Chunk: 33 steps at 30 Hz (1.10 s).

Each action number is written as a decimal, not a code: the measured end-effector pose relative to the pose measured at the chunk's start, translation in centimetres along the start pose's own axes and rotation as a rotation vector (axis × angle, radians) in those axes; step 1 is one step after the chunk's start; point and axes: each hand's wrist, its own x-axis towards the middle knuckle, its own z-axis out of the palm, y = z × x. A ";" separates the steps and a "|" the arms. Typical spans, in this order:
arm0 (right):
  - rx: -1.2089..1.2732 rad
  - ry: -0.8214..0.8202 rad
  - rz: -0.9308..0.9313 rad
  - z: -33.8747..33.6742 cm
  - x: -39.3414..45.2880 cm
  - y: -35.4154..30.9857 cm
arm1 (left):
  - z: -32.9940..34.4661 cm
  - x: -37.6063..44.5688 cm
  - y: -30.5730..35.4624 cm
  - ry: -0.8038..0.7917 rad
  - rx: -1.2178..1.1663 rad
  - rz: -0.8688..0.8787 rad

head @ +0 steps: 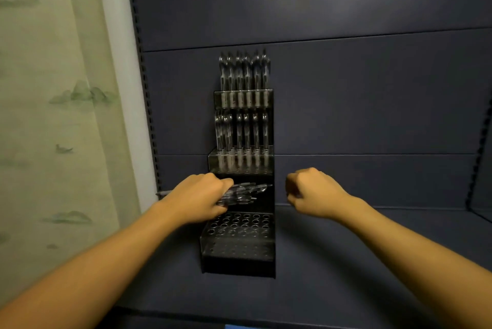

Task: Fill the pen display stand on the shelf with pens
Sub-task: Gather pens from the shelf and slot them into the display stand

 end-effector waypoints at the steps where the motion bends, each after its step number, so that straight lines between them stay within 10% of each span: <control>1: 0.034 0.004 0.016 -0.1 -0.1 -0.2 | 0.1 0.0 -0.3 0.006 -0.013 0.019; 33: 0.497 0.139 0.160 -3.5 -0.9 -7.1 | -0.3 0.7 -1.4 0.150 -0.271 0.161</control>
